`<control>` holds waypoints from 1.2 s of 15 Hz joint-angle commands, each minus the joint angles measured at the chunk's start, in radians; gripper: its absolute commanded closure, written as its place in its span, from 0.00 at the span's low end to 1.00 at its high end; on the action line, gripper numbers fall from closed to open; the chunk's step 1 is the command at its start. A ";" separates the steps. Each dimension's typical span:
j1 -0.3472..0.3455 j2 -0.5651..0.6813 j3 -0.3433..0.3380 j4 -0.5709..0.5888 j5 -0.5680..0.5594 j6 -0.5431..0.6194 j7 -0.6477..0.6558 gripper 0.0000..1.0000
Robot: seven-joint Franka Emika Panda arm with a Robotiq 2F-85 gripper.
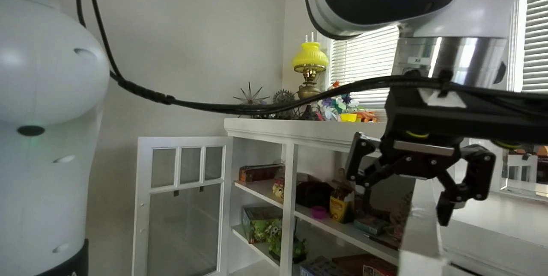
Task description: Close the door to the cabinet
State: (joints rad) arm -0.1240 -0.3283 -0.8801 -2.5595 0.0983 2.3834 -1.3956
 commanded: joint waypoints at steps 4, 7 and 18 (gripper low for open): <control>0.019 -0.013 0.068 0.003 0.090 -0.152 -0.112 0.00; 0.009 -0.029 0.125 0.003 0.091 -0.196 -0.135 0.00; -0.004 -0.028 0.218 0.049 0.196 -0.420 -0.227 0.00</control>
State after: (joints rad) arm -0.1139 -0.3459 -0.6822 -2.5379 0.2295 2.0649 -1.5558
